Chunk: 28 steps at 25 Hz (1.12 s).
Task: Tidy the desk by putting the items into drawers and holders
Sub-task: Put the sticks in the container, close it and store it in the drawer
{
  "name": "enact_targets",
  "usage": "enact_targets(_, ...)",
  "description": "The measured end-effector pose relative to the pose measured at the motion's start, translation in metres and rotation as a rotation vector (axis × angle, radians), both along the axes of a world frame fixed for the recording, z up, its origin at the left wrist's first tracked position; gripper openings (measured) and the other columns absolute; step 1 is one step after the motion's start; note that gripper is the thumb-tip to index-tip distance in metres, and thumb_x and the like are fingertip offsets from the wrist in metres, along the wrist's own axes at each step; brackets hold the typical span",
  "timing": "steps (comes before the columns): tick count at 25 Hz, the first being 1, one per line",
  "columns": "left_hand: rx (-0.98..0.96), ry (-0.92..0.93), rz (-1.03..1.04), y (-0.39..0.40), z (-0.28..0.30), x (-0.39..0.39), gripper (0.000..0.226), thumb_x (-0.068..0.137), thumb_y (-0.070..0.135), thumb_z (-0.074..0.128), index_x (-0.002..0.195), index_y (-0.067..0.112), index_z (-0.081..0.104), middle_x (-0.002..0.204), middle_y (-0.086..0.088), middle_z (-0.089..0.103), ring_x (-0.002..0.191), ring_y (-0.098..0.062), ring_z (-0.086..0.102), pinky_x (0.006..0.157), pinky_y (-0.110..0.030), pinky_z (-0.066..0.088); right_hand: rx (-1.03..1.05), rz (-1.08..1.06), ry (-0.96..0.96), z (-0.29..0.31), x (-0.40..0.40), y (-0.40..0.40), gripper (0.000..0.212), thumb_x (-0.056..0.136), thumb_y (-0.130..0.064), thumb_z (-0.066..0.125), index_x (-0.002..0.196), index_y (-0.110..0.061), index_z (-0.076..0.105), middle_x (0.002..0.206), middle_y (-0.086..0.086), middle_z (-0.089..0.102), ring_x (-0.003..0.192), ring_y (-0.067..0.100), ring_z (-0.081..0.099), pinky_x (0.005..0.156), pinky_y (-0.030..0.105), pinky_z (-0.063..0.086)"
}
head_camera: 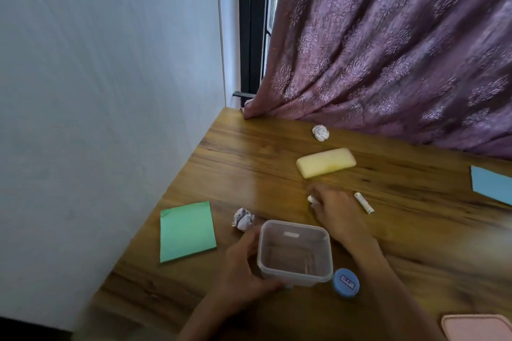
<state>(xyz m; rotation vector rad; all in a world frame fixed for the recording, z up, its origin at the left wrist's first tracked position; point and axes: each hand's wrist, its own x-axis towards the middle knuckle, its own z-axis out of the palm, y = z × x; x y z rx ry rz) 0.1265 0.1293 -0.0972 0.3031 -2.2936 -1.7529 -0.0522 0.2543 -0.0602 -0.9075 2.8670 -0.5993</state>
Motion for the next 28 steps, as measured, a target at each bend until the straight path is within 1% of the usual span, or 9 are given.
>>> enact_targets(3, 0.016, 0.016, -0.016, -0.004, -0.007, -0.002, 0.079, 0.056, 0.024, 0.090, 0.126, 0.024, 0.051, 0.121, 0.020, 0.061, 0.113, 0.001, 0.058, 0.090, -0.021, 0.052, -0.320, -0.130, -0.056, 0.048, 0.028, 0.014, 0.018, 0.088, -0.013, 0.061, 0.095, -0.029, 0.063, 0.094, -0.012, 0.068, 0.086, 0.007, 0.065, 0.077, 0.025, 0.053)
enact_targets(5, 0.006, 0.024, -0.031, -0.005, -0.010, -0.003, 0.079, 0.055, 0.023, 0.090, 0.124, 0.024, 0.052, 0.118, 0.021, 0.062, 0.111, 0.003, 0.058, 0.089, -0.019, 0.051, -0.441, -0.101, -0.142, 0.084, 0.059, 0.021, 0.020, 0.085, -0.014, 0.064, 0.088, -0.034, 0.067, 0.090, -0.019, 0.068, 0.083, -0.002, 0.065, 0.074, 0.014, 0.051)
enact_targets(8, -0.012, 0.055, -0.020, -0.005, -0.014, -0.004, 0.079, 0.051, 0.025, 0.091, 0.121, 0.019, 0.055, 0.115, 0.018, 0.064, 0.107, -0.001, 0.062, 0.087, -0.021, 0.053, -0.133, 0.004, -0.308, 0.089, 0.095, 0.001, 0.018, 0.087, -0.017, 0.064, 0.091, -0.033, 0.071, 0.095, -0.016, 0.069, 0.086, 0.000, 0.064, 0.078, 0.015, 0.051)
enact_targets(10, -0.021, 0.078, 0.002, -0.005, -0.013, -0.004, 0.077, 0.052, 0.025, 0.090, 0.121, 0.021, 0.055, 0.115, 0.019, 0.064, 0.104, -0.001, 0.063, 0.084, -0.019, 0.053, 0.099, 0.011, -0.290, 0.071, 0.103, -0.024, 0.018, 0.088, -0.017, 0.060, 0.095, -0.029, 0.072, 0.098, -0.008, 0.069, 0.092, 0.009, 0.064, 0.081, 0.022, 0.051)
enact_targets(13, -0.015, 0.104, 0.015, -0.004, -0.011, -0.003, 0.072, 0.056, 0.027, 0.087, 0.120, 0.026, 0.055, 0.114, 0.019, 0.065, 0.105, -0.002, 0.063, 0.085, -0.022, 0.053, 0.331, -0.014, -0.210, 0.044, 0.103, -0.044, 0.016, 0.086, -0.018, 0.055, 0.093, -0.018, 0.069, 0.092, 0.001, 0.069, 0.089, 0.018, 0.065, 0.076, 0.030, 0.051)
enact_targets(17, 0.008, 0.095, 0.025, -0.003, -0.008, -0.003, 0.077, 0.054, 0.023, 0.090, 0.121, 0.032, 0.054, 0.116, 0.017, 0.065, 0.107, -0.002, 0.062, 0.087, -0.025, 0.054, 0.334, 0.028, -0.419, 0.033, 0.089, -0.039, 0.022, 0.082, -0.010, 0.058, 0.096, -0.021, 0.072, 0.096, 0.001, 0.071, 0.089, 0.016, 0.066, 0.081, 0.032, 0.055)
enact_targets(20, 0.013, 0.088, 0.015, -0.003, -0.012, -0.004, 0.078, 0.053, 0.022, 0.091, 0.122, 0.028, 0.054, 0.115, 0.015, 0.066, 0.107, -0.003, 0.063, 0.086, -0.025, 0.054, 0.274, 0.098, -0.568, 0.045, 0.085, -0.033, 0.027, 0.085, -0.002, 0.055, 0.097, -0.021, 0.070, 0.103, 0.000, 0.068, 0.093, 0.013, 0.063, 0.078, 0.025, 0.052)
enact_targets(25, 0.042, 0.081, 0.028, 0.000, -0.009, -0.005, 0.077, 0.051, 0.021, 0.091, 0.119, 0.031, 0.056, 0.113, 0.015, 0.066, 0.105, -0.004, 0.063, 0.083, -0.024, 0.055, 0.232, 0.114, -0.581, 0.045, 0.087, -0.031, 0.032, 0.087, 0.000, 0.052, 0.103, -0.022, 0.069, 0.107, 0.000, 0.068, 0.095, 0.011, 0.061, 0.079, 0.024, 0.051)
enact_targets(28, 0.083, 0.076, 0.042, 0.007, -0.006, -0.007, 0.078, 0.047, 0.014, 0.092, 0.113, 0.034, 0.056, 0.108, 0.020, 0.067, 0.100, 0.000, 0.064, 0.077, -0.017, 0.054, 0.229, 0.077, -0.458, 0.051, 0.089, -0.027, 0.025, 0.089, -0.006, 0.052, 0.099, -0.021, 0.070, 0.104, 0.000, 0.068, 0.097, 0.014, 0.063, 0.082, 0.025, 0.051)
